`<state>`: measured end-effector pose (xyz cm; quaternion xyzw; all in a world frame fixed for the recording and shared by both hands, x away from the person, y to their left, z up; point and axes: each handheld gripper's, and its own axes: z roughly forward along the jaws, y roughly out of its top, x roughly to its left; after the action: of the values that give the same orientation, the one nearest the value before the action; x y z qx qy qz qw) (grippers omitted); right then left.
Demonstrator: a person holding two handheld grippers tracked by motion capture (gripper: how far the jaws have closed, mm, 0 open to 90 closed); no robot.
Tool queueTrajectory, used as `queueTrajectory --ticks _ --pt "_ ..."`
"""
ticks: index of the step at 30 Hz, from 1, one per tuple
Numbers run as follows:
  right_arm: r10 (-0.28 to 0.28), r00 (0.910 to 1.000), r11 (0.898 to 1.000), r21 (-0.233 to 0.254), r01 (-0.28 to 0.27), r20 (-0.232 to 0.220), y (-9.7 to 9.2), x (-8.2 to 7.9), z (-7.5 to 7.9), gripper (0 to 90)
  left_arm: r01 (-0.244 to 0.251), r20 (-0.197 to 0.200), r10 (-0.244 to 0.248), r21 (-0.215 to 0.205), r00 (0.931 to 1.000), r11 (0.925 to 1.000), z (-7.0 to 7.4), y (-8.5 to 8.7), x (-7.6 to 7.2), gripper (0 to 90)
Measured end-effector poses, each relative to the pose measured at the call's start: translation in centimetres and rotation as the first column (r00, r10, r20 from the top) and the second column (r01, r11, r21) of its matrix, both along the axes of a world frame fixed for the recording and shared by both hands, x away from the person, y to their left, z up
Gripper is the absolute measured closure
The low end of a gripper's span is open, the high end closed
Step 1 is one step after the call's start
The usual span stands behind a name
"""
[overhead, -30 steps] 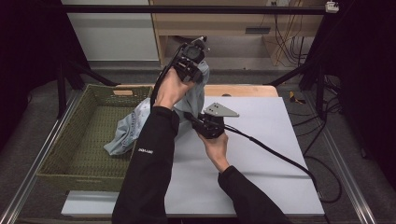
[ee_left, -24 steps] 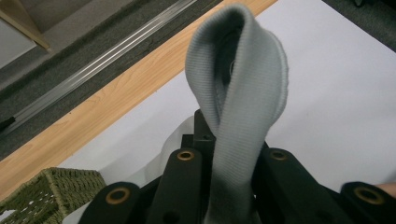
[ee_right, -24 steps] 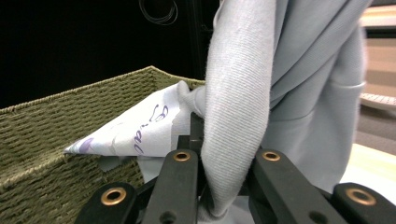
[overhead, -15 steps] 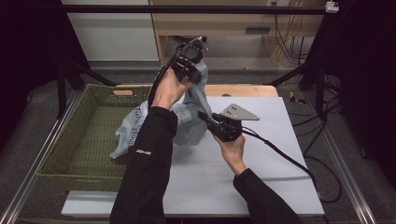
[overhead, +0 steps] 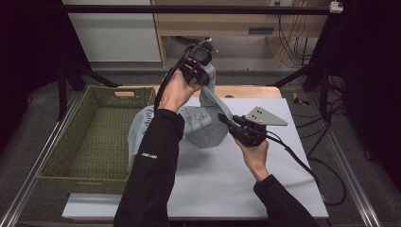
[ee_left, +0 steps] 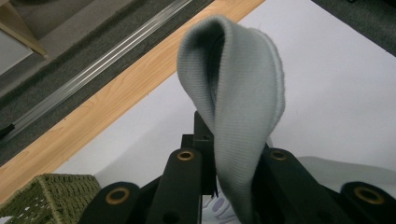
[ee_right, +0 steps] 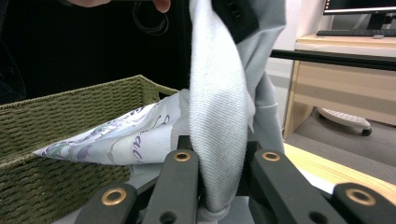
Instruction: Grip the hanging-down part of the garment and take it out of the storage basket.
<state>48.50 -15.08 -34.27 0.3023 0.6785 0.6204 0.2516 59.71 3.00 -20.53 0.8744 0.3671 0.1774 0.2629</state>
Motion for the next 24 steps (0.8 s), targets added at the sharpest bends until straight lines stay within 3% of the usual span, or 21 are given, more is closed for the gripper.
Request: queueTrajectory --ticks 7,14,24 --pt "-0.036 0.9988 0.999 -0.029 0.037 0.034 -1.4 -0.7 0.6 83.8 0.019 0.0 -0.019 0.007 0.9998 0.9998 0.2 -0.5 -0.6 81.2" --pt "-0.072 0.9966 0.997 0.005 0.072 0.038 -2.9 -1.3 1.4 83.8 0.037 -0.001 -0.037 0.006 0.9993 0.9993 0.4 -0.9 -1.0 81.2" --pt "-0.117 0.9913 0.993 0.012 0.117 0.061 -4.3 -2.2 2.5 83.8 0.063 0.007 -0.063 -0.011 0.998 0.998 0.8 -2.1 -1.8 81.2"
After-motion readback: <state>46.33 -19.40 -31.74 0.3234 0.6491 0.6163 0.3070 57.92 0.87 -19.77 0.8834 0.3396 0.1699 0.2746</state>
